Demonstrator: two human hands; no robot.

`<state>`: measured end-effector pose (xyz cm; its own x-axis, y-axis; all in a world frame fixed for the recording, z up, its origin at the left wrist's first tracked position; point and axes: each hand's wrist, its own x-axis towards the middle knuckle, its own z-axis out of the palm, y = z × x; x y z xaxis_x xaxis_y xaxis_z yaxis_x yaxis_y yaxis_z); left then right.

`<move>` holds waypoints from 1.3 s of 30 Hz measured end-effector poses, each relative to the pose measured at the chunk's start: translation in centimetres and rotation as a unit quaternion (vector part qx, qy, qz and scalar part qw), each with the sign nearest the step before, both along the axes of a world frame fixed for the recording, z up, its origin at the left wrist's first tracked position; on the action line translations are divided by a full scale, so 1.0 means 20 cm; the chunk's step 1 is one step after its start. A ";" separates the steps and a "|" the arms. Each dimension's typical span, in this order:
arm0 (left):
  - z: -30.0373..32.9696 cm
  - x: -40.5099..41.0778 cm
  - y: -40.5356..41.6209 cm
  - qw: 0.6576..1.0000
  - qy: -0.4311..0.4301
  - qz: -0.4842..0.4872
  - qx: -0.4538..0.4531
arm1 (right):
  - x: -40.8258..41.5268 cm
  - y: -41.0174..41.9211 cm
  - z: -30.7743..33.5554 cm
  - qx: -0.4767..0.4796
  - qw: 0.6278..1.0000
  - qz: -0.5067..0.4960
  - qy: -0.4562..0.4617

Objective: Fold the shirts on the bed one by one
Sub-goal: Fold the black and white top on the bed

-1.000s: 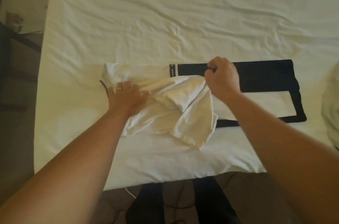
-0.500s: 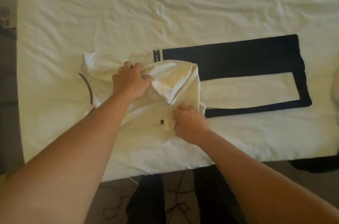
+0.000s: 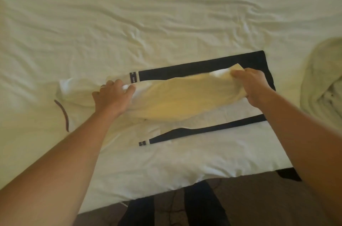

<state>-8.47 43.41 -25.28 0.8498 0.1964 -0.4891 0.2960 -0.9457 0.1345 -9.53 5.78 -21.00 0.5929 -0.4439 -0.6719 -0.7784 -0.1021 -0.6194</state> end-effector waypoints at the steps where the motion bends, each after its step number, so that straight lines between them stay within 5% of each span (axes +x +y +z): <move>1: 0.00 0.00 0.00 1.000 -0.019 0.000 0.002 | 0.01 -0.04 -0.04 -0.052 0.999 0.014 0.004; 13: -0.04 -0.07 -0.09 0.974 -0.190 -0.118 0.048 | 0.18 -0.28 -0.21 -0.199 0.972 0.124 -0.028; 20: -0.16 -0.17 -0.15 0.985 -0.083 -0.149 0.035 | 0.23 -0.39 -0.27 -0.202 0.963 0.178 -0.019; 39: -0.22 -0.19 -0.25 0.986 -0.047 -0.157 0.040 | 0.27 -0.54 -0.26 -0.125 0.968 0.218 0.007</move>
<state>-12.28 38.31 -29.74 0.9152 -0.0495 -0.3998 -0.0237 -0.9973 0.0693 -4.10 -5.04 -26.30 0.7522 -0.3028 -0.5853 -0.6357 -0.5675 -0.5233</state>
